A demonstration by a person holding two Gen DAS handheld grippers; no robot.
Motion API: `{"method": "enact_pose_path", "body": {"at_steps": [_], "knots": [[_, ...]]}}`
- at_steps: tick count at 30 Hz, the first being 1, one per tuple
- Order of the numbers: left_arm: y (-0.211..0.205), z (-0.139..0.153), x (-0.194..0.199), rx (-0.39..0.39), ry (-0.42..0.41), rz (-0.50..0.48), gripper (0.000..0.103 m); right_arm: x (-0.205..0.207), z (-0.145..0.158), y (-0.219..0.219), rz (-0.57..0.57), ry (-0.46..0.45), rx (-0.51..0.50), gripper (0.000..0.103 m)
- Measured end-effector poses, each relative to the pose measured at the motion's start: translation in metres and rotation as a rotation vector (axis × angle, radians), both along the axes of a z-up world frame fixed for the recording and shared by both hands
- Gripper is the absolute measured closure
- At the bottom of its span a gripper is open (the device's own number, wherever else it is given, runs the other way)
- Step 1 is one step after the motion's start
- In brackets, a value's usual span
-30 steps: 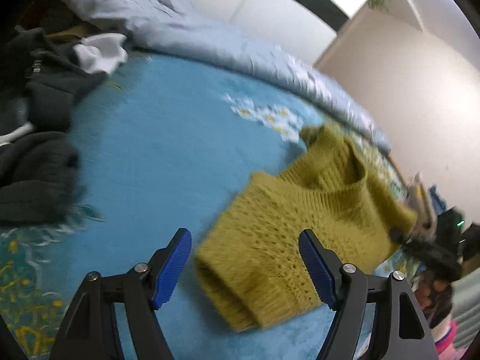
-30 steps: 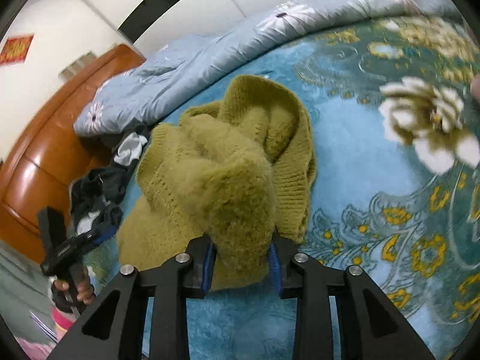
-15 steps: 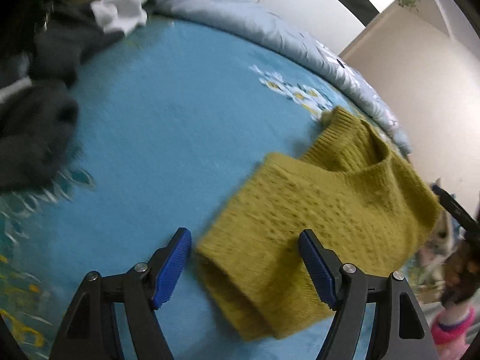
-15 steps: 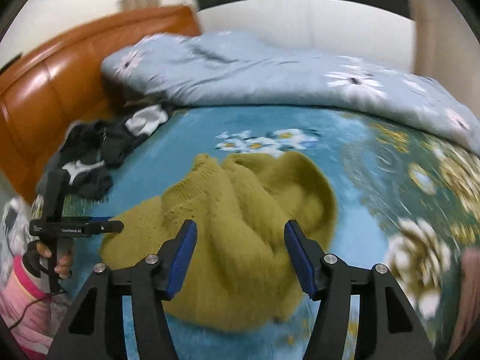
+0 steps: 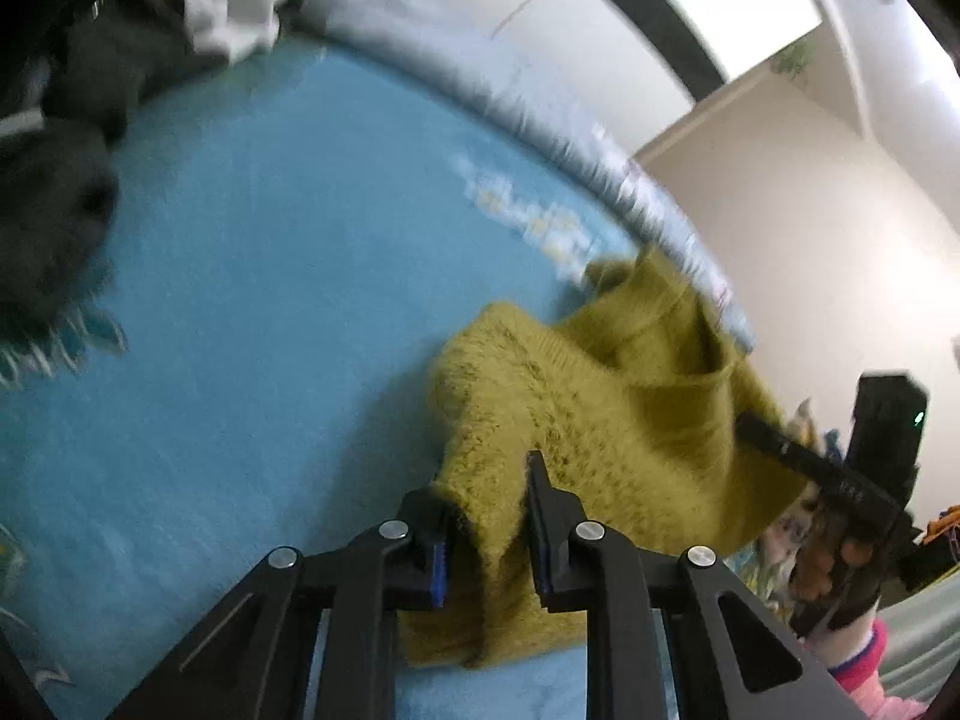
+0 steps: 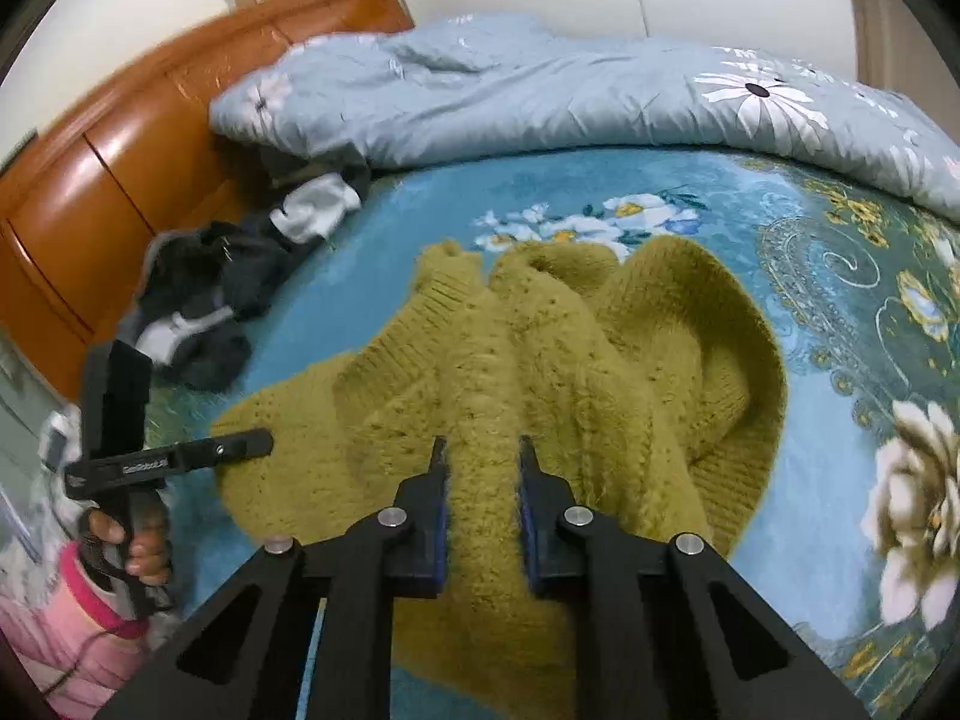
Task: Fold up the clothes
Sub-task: 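Grasp the vest edge with the left tool while the right tool grasps another edge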
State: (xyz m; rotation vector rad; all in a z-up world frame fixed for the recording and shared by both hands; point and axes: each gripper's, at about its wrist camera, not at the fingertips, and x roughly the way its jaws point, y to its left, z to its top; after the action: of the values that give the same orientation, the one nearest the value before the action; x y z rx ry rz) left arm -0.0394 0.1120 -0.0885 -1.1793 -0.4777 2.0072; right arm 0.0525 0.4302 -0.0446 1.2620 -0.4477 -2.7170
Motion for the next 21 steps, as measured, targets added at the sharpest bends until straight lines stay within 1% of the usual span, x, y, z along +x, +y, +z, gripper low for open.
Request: {"method": "enact_pose_path", "body": {"at_steps": [1, 3, 5, 6, 8, 10, 12, 14, 15, 17, 18, 21], "knots": [[-0.007, 0.010, 0.001, 0.019, 0.041, 0.019, 0.084, 0.003, 0.005, -0.004, 0.005, 0.016, -0.013, 0.086], [-0.025, 0.031, 0.002, 0.052, 0.115, 0.065, 0.085, 0.012, 0.019, -0.025, 0.053, 0.068, -0.022, 0.086], [-0.046, 0.049, 0.004, 0.069, 0.184, 0.119, 0.085, 0.021, 0.031, -0.057, 0.152, 0.122, -0.029, 0.086], [-0.057, 0.052, 0.002, 0.068, 0.193, 0.149, 0.085, 0.024, 0.032, -0.076, 0.214, 0.134, -0.031, 0.086], [-0.078, 0.045, -0.003, 0.070, 0.158, 0.195, 0.085, 0.025, 0.025, -0.111, 0.328, 0.133, -0.025, 0.086], [-0.091, 0.026, -0.007, 0.053, 0.078, 0.223, 0.085, 0.018, 0.005, -0.136, 0.392, 0.087, 0.002, 0.085], [-0.097, 0.010, -0.005, 0.027, 0.030, 0.226, 0.085, 0.010, -0.017, -0.149, 0.420, 0.021, -0.004, 0.083], [-0.102, -0.004, -0.002, 0.004, -0.005, 0.235, 0.084, 0.006, -0.029, -0.152, 0.434, -0.022, -0.014, 0.082], [-0.106, -0.009, -0.002, 0.008, -0.024, 0.239, 0.084, 0.006, -0.033, -0.152, 0.441, -0.035, -0.014, 0.081], [-0.111, -0.016, -0.005, 0.029, -0.055, 0.246, 0.083, 0.009, -0.031, -0.148, 0.455, -0.038, -0.008, 0.075], [-0.106, -0.020, -0.006, 0.035, -0.065, 0.245, 0.083, 0.011, -0.028, -0.145, 0.461, -0.036, -0.009, 0.071], [-0.096, -0.024, -0.008, 0.024, -0.068, 0.242, 0.082, 0.012, -0.015, -0.132, 0.477, -0.003, -0.047, 0.058]]}}
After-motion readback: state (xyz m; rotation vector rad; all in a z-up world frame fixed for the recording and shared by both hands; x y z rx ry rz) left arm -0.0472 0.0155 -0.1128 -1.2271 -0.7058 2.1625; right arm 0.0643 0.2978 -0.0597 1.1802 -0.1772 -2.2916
